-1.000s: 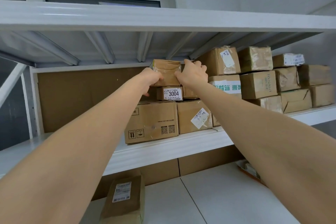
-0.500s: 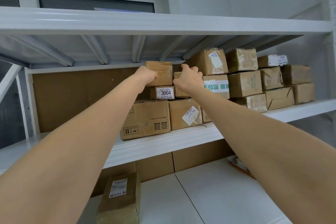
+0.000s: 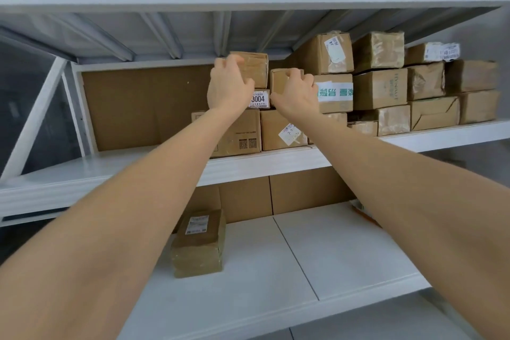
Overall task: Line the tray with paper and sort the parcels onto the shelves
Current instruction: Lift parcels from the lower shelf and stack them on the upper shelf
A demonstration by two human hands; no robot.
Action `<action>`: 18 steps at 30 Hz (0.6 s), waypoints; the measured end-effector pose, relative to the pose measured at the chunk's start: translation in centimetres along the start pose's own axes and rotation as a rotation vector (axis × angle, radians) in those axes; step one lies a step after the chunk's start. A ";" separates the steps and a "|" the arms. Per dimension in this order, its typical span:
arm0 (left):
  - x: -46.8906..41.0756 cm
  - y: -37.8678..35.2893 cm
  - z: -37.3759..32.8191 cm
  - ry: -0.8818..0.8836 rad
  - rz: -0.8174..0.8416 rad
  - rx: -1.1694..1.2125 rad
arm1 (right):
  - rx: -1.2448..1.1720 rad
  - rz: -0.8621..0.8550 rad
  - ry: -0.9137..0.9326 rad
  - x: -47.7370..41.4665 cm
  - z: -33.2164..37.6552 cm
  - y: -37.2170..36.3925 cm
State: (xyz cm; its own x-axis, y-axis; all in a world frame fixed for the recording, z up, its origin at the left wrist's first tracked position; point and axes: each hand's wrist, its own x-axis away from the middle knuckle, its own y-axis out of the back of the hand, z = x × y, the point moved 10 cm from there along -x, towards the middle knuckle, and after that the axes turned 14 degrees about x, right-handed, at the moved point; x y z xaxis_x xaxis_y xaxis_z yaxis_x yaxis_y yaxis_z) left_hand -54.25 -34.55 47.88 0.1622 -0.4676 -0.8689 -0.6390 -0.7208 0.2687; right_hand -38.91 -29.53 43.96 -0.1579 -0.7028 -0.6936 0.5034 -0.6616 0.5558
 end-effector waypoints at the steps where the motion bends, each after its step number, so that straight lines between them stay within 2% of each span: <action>1: 1.1 -0.3 -0.6 -0.035 0.013 0.012 | -0.020 -0.007 0.011 0.8 -0.2 0.1; 7: 9.8 -4.4 -2.4 -0.218 0.236 -0.018 | -0.081 -0.025 0.068 6.1 -2.8 -0.8; 11: 14.4 -6.4 0.3 -0.123 0.324 -0.005 | -0.030 0.029 0.091 9.5 -5.7 -3.5; 18: 19.8 -9.6 8.9 0.112 0.560 -0.149 | 0.034 0.182 0.126 14.1 -8.1 -9.9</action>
State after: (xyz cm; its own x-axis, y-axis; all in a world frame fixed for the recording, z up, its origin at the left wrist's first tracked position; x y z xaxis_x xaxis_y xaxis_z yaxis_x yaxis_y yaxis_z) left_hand -51.54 -32.30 24.42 -0.0857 -0.8432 -0.5307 -0.5395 -0.4086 0.7362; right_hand -39.29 -30.73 25.00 0.0417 -0.7745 -0.6311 0.4848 -0.5367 0.6906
